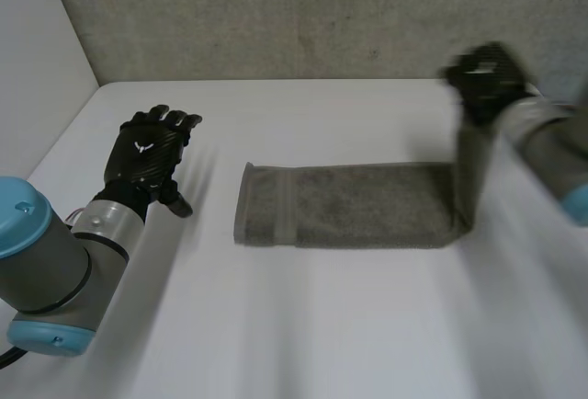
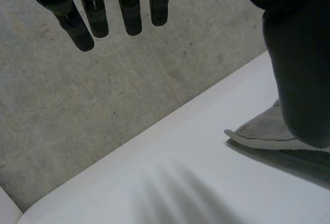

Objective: Fold the towel.

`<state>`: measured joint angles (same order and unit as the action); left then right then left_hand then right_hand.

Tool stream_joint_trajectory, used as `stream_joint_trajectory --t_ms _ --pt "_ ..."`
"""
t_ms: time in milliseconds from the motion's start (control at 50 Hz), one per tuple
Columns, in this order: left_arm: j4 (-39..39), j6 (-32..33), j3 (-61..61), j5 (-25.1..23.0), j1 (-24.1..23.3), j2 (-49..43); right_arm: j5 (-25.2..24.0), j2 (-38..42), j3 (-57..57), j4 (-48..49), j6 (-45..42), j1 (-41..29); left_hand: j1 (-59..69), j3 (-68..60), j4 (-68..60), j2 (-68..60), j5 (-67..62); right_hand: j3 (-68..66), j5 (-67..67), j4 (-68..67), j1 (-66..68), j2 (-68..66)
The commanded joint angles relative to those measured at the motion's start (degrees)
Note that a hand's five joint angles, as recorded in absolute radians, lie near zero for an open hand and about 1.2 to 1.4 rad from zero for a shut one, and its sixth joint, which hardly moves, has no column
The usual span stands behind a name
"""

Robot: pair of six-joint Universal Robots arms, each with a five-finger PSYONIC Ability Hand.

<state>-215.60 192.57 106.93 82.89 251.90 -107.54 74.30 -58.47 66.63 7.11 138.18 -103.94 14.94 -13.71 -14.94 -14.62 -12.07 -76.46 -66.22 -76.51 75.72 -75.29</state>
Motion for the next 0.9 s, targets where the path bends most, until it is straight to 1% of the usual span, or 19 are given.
stream_joint_trajectory --t_ms 20,100,160,180,200,220,240,320,360,380,420,480,520,580,700,740,760,840,900 --pt "-0.08 0.09 -0.06 0.00 -0.27 -0.04 0.67 8.78 -5.01 4.75 -0.20 -20.66 -4.94 3.71 4.94 4.62 12.07 -3.54 -3.78 -3.49 4.28 -4.71" --pt "-0.09 0.09 -0.06 0.00 -0.27 -0.04 0.67 14.94 -6.42 6.07 -1.25 -27.79 -4.94 3.71 4.94 4.62 12.07 -3.54 -3.78 -3.49 4.28 -4.71" --pt "-0.35 0.18 -0.06 0.00 -0.27 -0.13 0.67 16.81 -6.60 6.34 -1.87 -29.30 -4.94 3.71 4.94 4.62 12.07 -3.54 -3.78 -3.49 4.28 -4.71" --pt "-0.35 0.26 -0.06 0.00 -0.36 -0.21 0.76 18.37 -6.60 6.43 -2.39 -30.43 -4.94 3.71 4.94 4.62 12.07 11.39 11.15 11.44 -10.65 10.21" --pt "-0.35 0.35 0.03 0.00 -0.36 -0.21 1.02 19.43 -6.60 6.43 -2.92 -31.05 -4.94 3.71 4.94 4.62 12.07 44.68 44.44 44.73 -43.94 43.50" --pt "-0.35 0.35 0.03 0.00 -0.36 -0.21 1.02 19.44 -6.60 6.43 -2.92 -31.06 -4.94 3.71 4.94 4.62 12.07 45.02 44.78 45.06 -44.27 43.84" --pt "-0.35 0.35 0.03 -0.09 -0.36 -0.30 1.89 19.88 -6.43 6.43 -3.09 -31.15 -4.94 3.71 4.94 4.62 12.07 66.46 66.22 66.51 -65.72 65.29" --pt "-0.35 0.44 0.03 -0.09 -0.45 -0.39 5.77 19.00 -6.34 6.25 -2.83 -30.62 -4.94 3.71 4.94 4.62 12.07 66.46 66.22 66.51 -65.72 65.29" --pt "-0.35 0.44 0.38 -0.09 -0.62 -0.39 9.27 16.12 -5.12 5.64 -2.22 -30.10 -4.94 3.71 4.94 4.62 12.07 66.46 66.22 66.51 -65.72 65.29" --pt "-0.35 0.44 0.38 -0.09 -0.62 -0.39 9.29 16.10 -5.11 5.64 -2.22 -30.09 -4.94 3.71 4.94 4.62 12.07 66.46 66.22 66.51 -65.72 65.29" --pt "-0.44 0.53 0.47 -0.09 -0.71 -0.39 11.21 8.50 -0.74 5.11 -0.03 -27.39 -4.94 3.71 4.94 4.62 12.07 66.46 66.22 66.51 -65.72 65.29" --pt "-0.44 0.53 0.47 -0.09 -0.80 -0.39 11.13 4.94 2.71 5.20 2.09 -24.91 -4.94 3.71 4.94 4.62 12.07 66.46 66.22 66.51 -65.72 65.29" --pt "-0.44 0.53 0.56 -0.09 -0.89 -0.30 10.96 0.21 9.36 4.94 6.72 -19.31 -4.94 3.71 4.94 4.62 12.07 66.46 66.22 66.51 -65.72 65.29" --pt "-0.44 0.53 0.56 -0.09 -0.98 -0.30 10.00 -1.73 15.08 4.93 10.77 -15.43 -4.94 3.71 4.94 4.62 12.07 66.46 66.22 66.51 -65.72 65.29" --pt "-0.61 0.53 0.56 -0.09 -1.24 -0.56 7.09 -1.92 22.58 5.46 11.58 -8.74 -4.94 3.71 4.94 4.62 12.07 66.21 65.97 66.26 -65.47 65.03" --pt "-0.88 0.53 0.82 -0.09 -1.59 -0.74 4.29 -1.30 25.20 5.55 11.49 -5.24 -4.94 3.71 4.94 4.62 12.07 58.18 57.94 58.22 -57.44 57.00" --pt "-0.88 0.53 0.82 -0.09 -1.59 -0.74 4.28 -1.30 25.21 5.55 11.49 -5.22 -4.94 3.71 4.94 4.62 12.07 58.14 57.90 58.18 -57.39 56.96" --pt "-1.14 0.62 0.91 -0.09 -2.12 -0.83 0.77 0.71 26.09 6.34 12.36 -2.77 -4.94 3.71 4.94 4.62 12.07 43.72 43.48 43.77 -42.98 42.55" --pt "-1.58 0.70 1.17 -0.09 -2.38 -0.83 0.06 1.95 25.83 6.69 12.64 -2.41 -4.94 3.71 4.94 4.62 12.07 41.15 40.91 41.19 -40.41 39.97"
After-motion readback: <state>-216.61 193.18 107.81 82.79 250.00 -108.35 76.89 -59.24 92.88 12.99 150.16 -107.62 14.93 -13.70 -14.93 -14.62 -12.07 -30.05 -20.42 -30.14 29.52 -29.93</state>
